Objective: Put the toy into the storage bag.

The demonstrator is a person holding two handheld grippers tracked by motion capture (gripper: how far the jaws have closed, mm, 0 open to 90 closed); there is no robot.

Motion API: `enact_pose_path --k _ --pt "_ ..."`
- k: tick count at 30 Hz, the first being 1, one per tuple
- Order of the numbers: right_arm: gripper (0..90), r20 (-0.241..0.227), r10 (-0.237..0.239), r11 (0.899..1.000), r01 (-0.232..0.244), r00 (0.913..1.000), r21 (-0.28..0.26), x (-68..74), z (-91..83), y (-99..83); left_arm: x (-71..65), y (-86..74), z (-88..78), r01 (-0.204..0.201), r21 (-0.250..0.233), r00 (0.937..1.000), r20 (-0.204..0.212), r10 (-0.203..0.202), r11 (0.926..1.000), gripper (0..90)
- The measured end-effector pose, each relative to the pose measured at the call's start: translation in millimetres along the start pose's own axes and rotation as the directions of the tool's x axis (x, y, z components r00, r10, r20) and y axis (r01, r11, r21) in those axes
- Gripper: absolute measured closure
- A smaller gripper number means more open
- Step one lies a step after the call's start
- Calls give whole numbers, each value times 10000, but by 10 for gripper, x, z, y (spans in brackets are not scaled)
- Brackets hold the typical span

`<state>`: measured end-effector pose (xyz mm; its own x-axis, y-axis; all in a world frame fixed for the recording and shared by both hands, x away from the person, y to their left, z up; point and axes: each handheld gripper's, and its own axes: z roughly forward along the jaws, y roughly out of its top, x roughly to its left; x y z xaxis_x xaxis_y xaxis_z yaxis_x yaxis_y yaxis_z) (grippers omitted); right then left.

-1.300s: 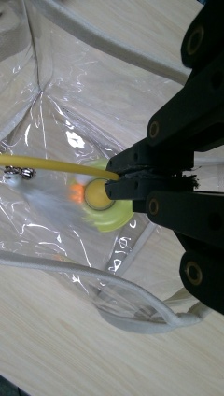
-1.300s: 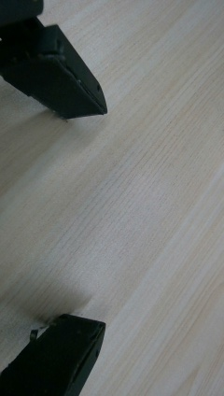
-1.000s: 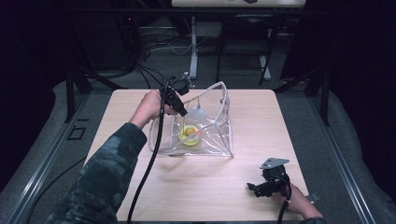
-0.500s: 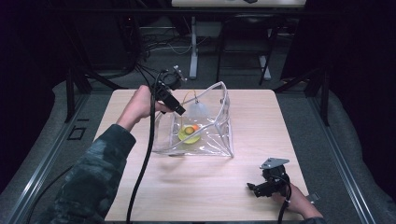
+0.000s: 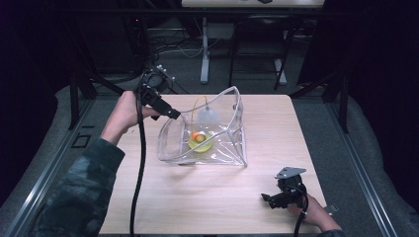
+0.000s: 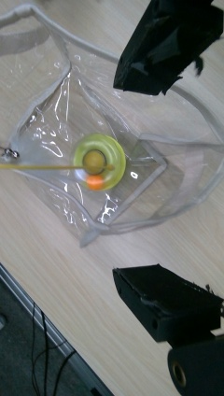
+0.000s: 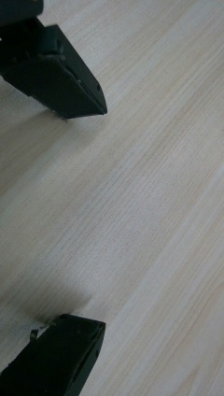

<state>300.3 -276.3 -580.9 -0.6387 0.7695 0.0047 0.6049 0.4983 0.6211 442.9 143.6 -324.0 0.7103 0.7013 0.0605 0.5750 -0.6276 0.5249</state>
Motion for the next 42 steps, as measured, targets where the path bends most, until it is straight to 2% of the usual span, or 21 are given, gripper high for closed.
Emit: enact_pose_path --k 5,8,9,13,16,17,18,19,21,24,25,26,27,28,30,31,32,35,39,40,42 --pt "0 2 0 10000 0 10000 6 0 -1 0 91 -210 -11 406 3 9986 -343 -406 9992 27" --pt "0 2 2 10000 -2 10000 5 0 0 0 140 -348 -4 660 -9 9971 -388 -660 9978 2" --pt "0 4 1 10000 -1 10000 1 1 0 0 177 -440 -1 812 -66 9958 -416 -814 9967 2" --pt "0 6 -7 10000 7 10000 8 1 -1 1 230 -577 15 1091 -95 9929 -470 -1094 9940 0" --pt "0 4 -9 10000 9 10000 12 1 -1 1 287 -736 57 1395 -91 9885 -578 -1398 9902 0" --pt "0 0 -7 10000 7 10000 9 1 -1 1 321 -831 91 1636 -133 9847 -579 -1641 9864 0" --pt "0 0 -7 10000 7 10000 9 1 -1 1 321 -831 91 1636 -133 9847 -579 -1641 9864 0" --pt "0 0 -7 10000 7 10000 3 1 0 1 362 -945 139 1934 -142 9793 -588 -1939 9810 0" --pt "0 -4 -11 10000 11 10000 -4 1 0 1 378 -1004 167 2046 -143 9770 -590 -2051 9787 0" --pt "0 13 -61 10000 61 10000 -13 -1 1 1 405 -1186 274 2512 -108 9659 -626 -2514 9679 0" --pt "0 50 -44 10000 44 10000 19 0 -1 2 412 -1308 353 2783 -114 9582 -657 -2785 9604 0" --pt "0 50 -44 10000 44 10000 19 0 -1 2 412 -1308 353 2783 -114 9582 -657 -2785 9604 0" --pt "0 62 -28 10000 28 10000 14 1 0 2 417 -1442 431 3119 -206 9478 -632 -3126 9499 0" --pt "0 62 -28 10000 28 10000 14 1 0 2 417 -1442 431 3119 -206 9478 -632 -3126 9499 0" --pt "0 73 -44 10000 44 10000 0 0 1 1 428 -1571 524 3473 -152 9353 -668 -3475 9376 0" --pt "0 67 -56 10000 56 10000 1 -1 1 1 432 -1694 610 3749 -170 9234 -825 -3749 9269 0" --pt "0 67 -56 10000 56 10000 1 -1 1 1 432 -1694 610 3749 -170 9234 -825 -3749 9269 0" --pt "0 24 -41 10000 41 10000 -5 0 0 2 434 -1878 728 4151 -246 9053 -882 -4156 9095 0" --pt "0 34 -47 10000 47 10000 -2 0 1 2 425 -2061 846 4398 -447 8931 -835 -4420 8970 0" --pt "0 35 -47 10000 47 10000 -1 0 1 2 416 -2127 889 4594 -629 8830 -762 -4632 8860 0" --pt "0 34 -46 10000 46 10000 -8 1 1 2 403 -2242 954 4842 -893 8695 -619 -4900 8704 0"
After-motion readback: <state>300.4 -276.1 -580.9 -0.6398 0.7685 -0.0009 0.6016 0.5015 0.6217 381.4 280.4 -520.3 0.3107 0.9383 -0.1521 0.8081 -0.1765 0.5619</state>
